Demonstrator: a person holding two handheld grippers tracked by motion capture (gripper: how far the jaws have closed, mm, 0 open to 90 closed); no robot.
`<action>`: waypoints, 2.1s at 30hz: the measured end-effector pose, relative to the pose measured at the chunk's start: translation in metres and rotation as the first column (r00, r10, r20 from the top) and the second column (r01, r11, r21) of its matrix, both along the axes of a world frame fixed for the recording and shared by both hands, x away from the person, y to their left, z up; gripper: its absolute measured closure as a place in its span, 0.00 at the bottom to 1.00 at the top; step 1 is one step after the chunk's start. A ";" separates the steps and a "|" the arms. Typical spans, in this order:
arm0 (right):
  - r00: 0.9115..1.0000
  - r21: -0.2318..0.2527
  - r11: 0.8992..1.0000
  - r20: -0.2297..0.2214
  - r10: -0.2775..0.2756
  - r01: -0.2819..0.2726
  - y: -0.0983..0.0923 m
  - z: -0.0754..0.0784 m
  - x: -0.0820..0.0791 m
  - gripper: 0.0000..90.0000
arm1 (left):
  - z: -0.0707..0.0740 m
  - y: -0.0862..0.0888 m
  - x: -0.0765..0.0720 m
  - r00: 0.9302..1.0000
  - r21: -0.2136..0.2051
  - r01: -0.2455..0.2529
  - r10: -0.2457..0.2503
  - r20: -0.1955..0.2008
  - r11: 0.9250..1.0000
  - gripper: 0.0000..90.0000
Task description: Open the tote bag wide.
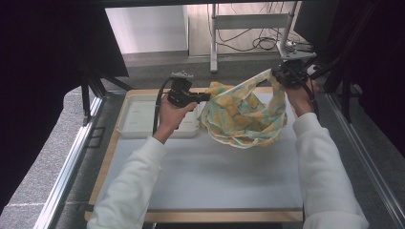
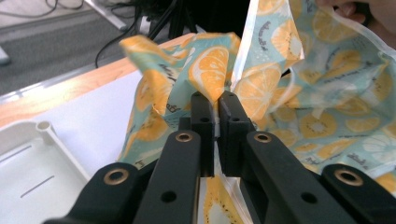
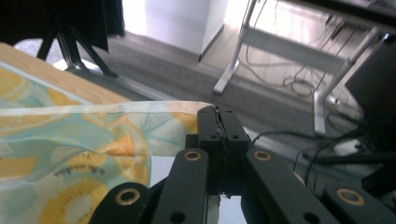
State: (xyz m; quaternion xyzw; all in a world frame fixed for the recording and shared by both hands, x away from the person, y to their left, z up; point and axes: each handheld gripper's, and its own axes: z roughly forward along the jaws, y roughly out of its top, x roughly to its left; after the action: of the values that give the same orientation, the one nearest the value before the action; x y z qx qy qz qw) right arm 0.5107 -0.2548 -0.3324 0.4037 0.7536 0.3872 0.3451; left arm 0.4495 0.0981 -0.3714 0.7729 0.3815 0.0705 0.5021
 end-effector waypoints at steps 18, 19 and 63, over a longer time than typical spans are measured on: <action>0.979 -0.012 0.999 -0.202 -0.035 0.034 -0.007 -0.087 0.035 0.99 | -0.042 -0.011 0.024 0.996 0.026 -0.016 0.019 -0.086 1.000 0.96; 0.976 -0.015 0.999 -0.213 -0.036 0.034 -0.007 -0.090 0.035 0.99 | -0.044 -0.011 0.024 0.996 0.028 -0.016 0.018 -0.088 0.999 0.96; 0.948 0.006 1.000 -0.318 -0.009 0.012 -0.017 -0.144 0.011 0.66 | -0.106 -0.027 0.012 0.988 0.121 -0.009 0.028 -0.151 0.993 0.84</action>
State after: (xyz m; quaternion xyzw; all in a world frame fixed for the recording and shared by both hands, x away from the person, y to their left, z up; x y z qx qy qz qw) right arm 0.5217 -0.2713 -0.4764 0.4661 0.7958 0.3182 0.2196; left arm 0.4615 0.0711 -0.4769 0.8013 0.4211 0.0388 0.4233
